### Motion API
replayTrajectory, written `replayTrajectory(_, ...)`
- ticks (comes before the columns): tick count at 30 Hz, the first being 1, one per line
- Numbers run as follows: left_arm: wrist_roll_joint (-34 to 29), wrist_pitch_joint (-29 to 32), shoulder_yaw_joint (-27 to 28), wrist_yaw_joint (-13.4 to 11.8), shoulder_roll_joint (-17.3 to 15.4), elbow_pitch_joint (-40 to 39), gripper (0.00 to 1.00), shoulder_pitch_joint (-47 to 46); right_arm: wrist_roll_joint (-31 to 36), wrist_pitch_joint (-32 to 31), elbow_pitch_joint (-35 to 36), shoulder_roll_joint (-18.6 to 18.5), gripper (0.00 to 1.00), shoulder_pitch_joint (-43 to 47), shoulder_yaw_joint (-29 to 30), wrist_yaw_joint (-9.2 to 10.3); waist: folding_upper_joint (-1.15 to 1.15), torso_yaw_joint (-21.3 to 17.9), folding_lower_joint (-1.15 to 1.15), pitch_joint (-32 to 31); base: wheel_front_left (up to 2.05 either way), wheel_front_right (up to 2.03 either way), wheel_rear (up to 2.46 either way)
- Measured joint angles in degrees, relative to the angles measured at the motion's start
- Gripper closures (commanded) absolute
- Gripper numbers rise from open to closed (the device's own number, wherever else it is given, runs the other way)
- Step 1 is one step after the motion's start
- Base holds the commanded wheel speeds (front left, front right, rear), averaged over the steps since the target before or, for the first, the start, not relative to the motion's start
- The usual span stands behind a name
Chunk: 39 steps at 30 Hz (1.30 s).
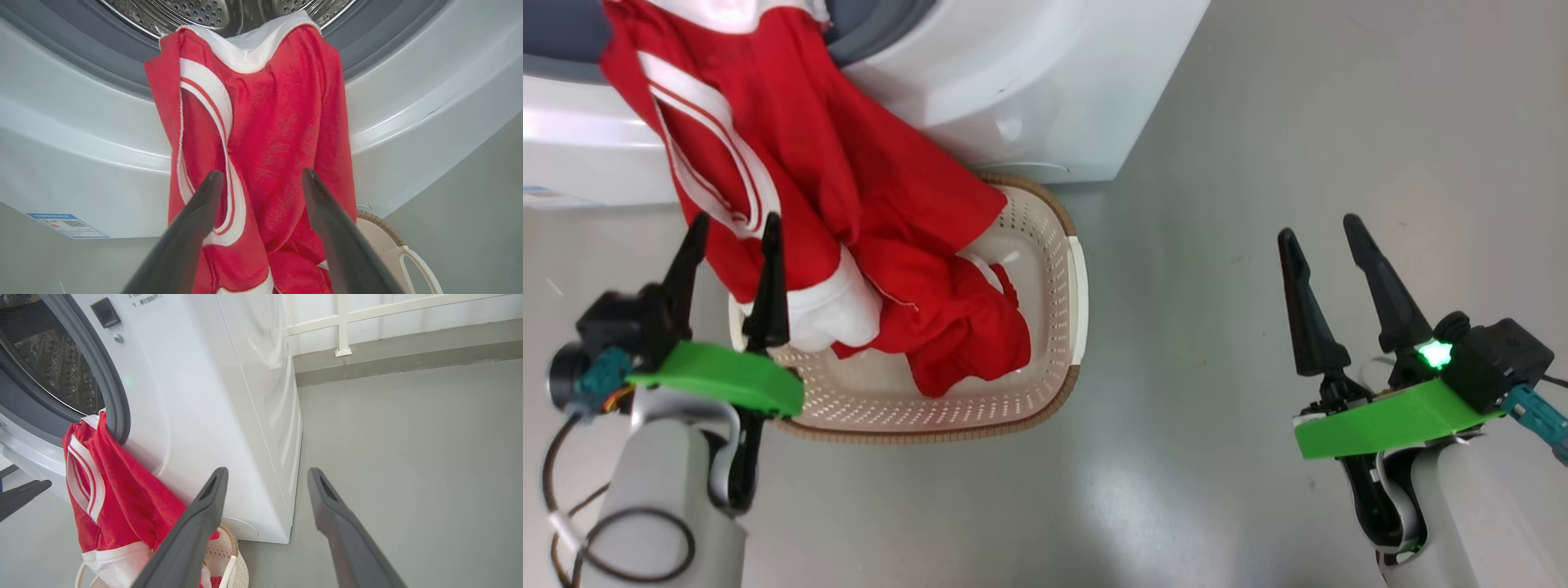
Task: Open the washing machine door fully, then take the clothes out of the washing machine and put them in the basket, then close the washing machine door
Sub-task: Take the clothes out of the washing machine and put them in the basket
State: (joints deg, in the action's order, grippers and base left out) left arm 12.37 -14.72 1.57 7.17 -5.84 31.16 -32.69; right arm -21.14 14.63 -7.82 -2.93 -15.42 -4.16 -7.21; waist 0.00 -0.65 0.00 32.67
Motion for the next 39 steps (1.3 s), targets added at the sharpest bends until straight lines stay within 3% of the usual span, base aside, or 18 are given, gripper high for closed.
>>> replayTrajectory(18, -0.87, 0.0, 2.0, 0.0, 0.97, -16.82, 0.0, 14.87, 0.08, 0.0, -0.44, 0.01, 0.0, 3.3, 0.6, 0.0, 0.0, -0.32, 0.0, -3.87, 0.0, 0.0, 0.0)
replayTrajectory(39, -0.12, 0.0, 0.79, 0.0, 0.7, -18.06, 0.0, 13.38, 0.07, 0.0, -0.44, 0.02, 0.0, 3.46, 1.18, 0.0, 0.0, 0.1, 0.0, -3.25, 0.0, 0.0, 0.0)
